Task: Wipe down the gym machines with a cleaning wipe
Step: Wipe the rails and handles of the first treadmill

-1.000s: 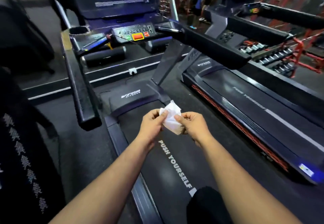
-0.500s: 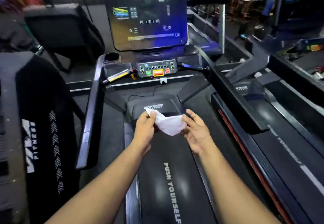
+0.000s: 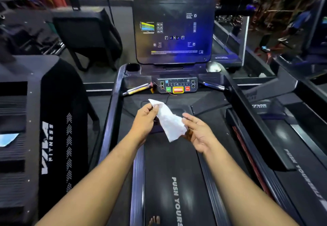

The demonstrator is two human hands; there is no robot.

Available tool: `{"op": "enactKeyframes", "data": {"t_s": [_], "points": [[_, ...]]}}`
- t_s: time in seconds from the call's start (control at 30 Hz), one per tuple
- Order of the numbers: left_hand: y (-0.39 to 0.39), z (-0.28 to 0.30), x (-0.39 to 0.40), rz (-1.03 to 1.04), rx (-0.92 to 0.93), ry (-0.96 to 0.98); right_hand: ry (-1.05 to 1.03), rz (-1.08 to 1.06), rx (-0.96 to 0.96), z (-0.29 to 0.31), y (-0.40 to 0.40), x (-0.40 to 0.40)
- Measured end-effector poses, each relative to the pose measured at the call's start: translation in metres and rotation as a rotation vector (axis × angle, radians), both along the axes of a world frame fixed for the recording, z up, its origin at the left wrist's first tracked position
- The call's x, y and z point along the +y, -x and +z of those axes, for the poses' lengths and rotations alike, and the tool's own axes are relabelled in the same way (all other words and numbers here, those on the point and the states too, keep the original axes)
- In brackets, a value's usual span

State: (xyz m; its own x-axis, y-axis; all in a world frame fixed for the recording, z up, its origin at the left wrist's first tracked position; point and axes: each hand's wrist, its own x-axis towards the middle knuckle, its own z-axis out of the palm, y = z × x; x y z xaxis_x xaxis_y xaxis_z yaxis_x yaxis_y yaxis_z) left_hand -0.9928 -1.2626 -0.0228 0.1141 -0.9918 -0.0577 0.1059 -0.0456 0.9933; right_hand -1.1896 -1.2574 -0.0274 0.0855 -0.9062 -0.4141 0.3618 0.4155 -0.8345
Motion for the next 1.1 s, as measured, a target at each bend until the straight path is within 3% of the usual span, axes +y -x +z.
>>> {"op": "enactKeyframes", "data": {"t_s": [0.13,0.27,0.37,0.53,0.6,0.7,0.77,0.83,1.0,1.1], "points": [[-0.021,-0.001,-0.029,0.042,-0.085,-0.01,0.152,-0.175,0.031,0.011,-0.012,-0.029],[-0.027,0.005,-0.05,0.041,-0.147,0.046,0.255,-0.055,0.054,0.024,-0.012,-0.049],[-0.027,0.017,-0.064,0.015,-0.118,0.089,0.164,0.028,-0.111,0.031,-0.011,-0.057],[-0.02,0.035,-0.084,0.151,0.082,0.038,0.161,-0.087,-0.129,0.025,-0.012,-0.072],[-0.021,0.04,-0.091,0.193,0.022,0.072,0.169,0.025,-0.04,0.017,-0.009,-0.071],[-0.022,0.053,-0.099,0.138,-0.162,0.124,0.193,0.292,0.326,0.004,0.003,-0.076],[-0.023,0.064,-0.104,0.033,-0.299,0.174,0.282,0.249,0.48,0.007,0.008,-0.088],[-0.021,0.073,-0.106,-0.086,-0.363,0.21,0.403,0.203,0.456,0.02,0.004,-0.102],[-0.009,0.102,-0.107,-0.371,-0.435,0.289,0.549,0.41,0.13,0.057,-0.025,-0.125],[-0.014,0.115,-0.115,-0.318,-0.553,0.336,0.566,0.493,0.176,0.067,-0.026,-0.128]]}}
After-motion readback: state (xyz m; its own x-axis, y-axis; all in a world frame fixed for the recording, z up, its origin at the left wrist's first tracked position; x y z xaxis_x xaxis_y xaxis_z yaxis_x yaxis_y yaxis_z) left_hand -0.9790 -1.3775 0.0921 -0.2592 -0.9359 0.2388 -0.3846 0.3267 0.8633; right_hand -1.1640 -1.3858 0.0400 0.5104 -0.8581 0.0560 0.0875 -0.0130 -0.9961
